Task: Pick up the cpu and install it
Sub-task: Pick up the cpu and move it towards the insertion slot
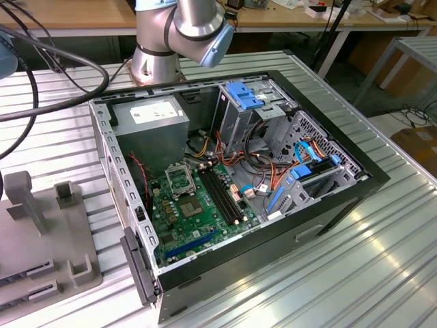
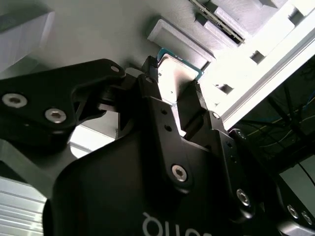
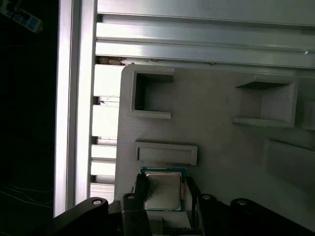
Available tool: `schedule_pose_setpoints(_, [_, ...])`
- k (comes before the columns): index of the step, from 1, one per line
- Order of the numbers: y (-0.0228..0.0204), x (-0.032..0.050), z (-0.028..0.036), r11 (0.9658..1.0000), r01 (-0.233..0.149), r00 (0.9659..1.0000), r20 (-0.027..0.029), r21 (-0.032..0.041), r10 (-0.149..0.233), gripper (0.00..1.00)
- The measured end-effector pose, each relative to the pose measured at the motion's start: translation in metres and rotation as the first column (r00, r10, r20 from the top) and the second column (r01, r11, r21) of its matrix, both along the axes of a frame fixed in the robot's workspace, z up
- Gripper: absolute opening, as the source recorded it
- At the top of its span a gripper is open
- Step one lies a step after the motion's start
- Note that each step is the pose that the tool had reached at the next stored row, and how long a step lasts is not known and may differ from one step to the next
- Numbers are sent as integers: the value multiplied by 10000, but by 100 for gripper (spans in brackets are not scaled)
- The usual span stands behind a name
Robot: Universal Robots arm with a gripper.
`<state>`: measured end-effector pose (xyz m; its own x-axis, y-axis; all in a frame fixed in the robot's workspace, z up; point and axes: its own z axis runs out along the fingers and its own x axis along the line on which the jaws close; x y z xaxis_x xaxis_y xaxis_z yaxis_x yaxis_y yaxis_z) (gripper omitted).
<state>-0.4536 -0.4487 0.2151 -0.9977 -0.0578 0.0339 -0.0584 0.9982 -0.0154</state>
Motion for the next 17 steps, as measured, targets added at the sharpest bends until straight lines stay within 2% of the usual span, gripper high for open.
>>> schedule_pose_setpoints(5, [0,0,18,10000,0,10000,-8,-3,0,41])
schedule_pose_setpoints(17, [0,1,169,10000,0,10000,-17,11,0,41])
